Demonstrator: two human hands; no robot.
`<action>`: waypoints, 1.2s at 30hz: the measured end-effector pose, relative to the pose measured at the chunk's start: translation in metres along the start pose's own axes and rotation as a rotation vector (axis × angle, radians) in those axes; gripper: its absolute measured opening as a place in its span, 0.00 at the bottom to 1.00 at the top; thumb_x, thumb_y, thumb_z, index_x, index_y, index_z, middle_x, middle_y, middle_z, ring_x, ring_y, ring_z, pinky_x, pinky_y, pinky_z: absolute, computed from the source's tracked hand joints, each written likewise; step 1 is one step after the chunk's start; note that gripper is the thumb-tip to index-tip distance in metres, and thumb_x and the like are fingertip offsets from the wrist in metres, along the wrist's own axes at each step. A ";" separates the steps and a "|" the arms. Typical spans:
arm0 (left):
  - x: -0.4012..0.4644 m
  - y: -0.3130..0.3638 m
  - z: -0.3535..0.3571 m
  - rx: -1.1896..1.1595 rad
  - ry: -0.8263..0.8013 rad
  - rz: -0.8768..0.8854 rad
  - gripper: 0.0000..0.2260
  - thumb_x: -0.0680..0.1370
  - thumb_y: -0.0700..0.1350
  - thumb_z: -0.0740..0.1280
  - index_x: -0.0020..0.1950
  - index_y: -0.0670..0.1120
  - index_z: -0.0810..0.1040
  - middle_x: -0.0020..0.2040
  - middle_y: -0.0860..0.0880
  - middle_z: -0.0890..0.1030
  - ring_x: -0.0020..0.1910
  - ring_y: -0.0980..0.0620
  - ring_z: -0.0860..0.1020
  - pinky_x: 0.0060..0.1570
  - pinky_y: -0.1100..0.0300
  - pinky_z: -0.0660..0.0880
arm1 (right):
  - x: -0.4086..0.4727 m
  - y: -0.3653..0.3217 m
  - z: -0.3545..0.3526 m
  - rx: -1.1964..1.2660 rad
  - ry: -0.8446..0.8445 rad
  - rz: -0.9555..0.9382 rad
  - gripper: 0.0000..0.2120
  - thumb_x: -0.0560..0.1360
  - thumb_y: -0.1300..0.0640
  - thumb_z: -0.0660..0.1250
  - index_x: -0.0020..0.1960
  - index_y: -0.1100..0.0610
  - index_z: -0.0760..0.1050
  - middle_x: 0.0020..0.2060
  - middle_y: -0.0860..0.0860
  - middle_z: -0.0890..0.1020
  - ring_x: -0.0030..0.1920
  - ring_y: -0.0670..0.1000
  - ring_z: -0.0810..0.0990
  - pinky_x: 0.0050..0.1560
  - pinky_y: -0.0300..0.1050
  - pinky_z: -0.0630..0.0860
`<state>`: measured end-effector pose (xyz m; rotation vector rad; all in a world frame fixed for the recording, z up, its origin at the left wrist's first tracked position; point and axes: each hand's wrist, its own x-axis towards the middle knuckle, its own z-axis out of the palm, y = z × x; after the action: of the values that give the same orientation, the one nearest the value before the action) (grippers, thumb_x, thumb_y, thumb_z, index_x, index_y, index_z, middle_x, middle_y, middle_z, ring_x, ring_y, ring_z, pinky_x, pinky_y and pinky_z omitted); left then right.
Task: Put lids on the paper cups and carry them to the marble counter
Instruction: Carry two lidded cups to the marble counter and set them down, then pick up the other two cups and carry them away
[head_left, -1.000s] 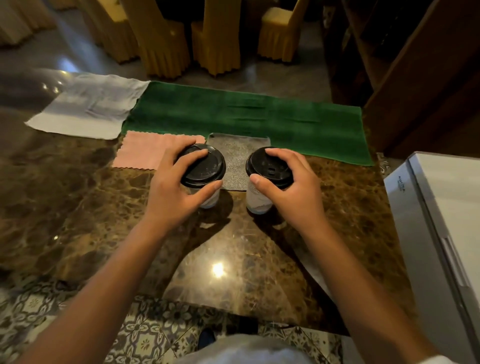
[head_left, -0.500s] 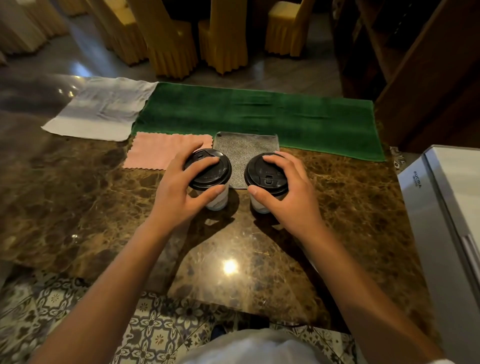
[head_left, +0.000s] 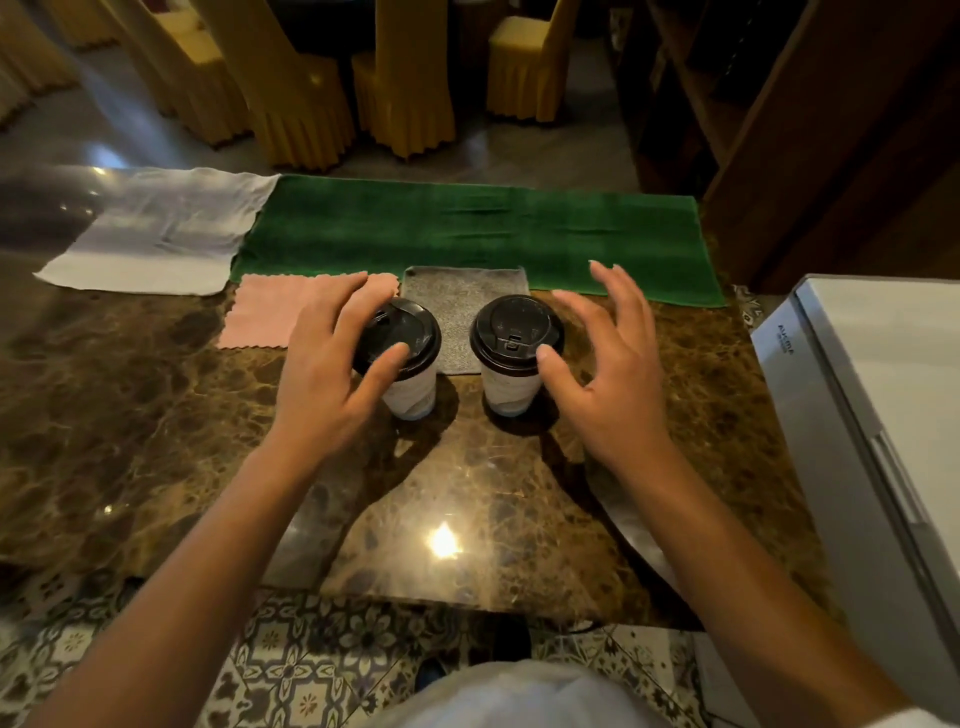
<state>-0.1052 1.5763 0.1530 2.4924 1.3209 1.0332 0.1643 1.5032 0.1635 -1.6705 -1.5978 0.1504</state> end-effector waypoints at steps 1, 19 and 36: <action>0.002 0.001 -0.003 0.039 0.021 -0.016 0.23 0.83 0.57 0.60 0.75 0.47 0.70 0.76 0.42 0.67 0.77 0.43 0.63 0.75 0.44 0.63 | -0.001 -0.002 -0.004 -0.021 0.013 0.005 0.23 0.78 0.46 0.67 0.70 0.52 0.76 0.79 0.53 0.65 0.82 0.54 0.57 0.79 0.56 0.59; -0.013 0.086 0.015 -0.086 -0.088 0.334 0.23 0.84 0.58 0.60 0.76 0.50 0.70 0.80 0.42 0.62 0.82 0.39 0.53 0.79 0.40 0.54 | -0.173 -0.047 -0.078 -0.292 0.452 0.319 0.21 0.79 0.50 0.67 0.70 0.55 0.77 0.78 0.58 0.67 0.79 0.59 0.62 0.73 0.65 0.66; -0.154 0.373 0.095 -0.460 -0.391 0.990 0.25 0.84 0.58 0.60 0.78 0.48 0.67 0.81 0.41 0.62 0.82 0.38 0.54 0.77 0.37 0.57 | -0.483 -0.091 -0.209 -0.534 0.848 0.884 0.22 0.79 0.46 0.65 0.71 0.52 0.76 0.80 0.54 0.64 0.81 0.55 0.57 0.78 0.50 0.58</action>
<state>0.1495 1.2488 0.1580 2.7065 -0.3076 0.7488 0.1208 0.9709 0.1521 -2.3038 -0.2107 -0.5258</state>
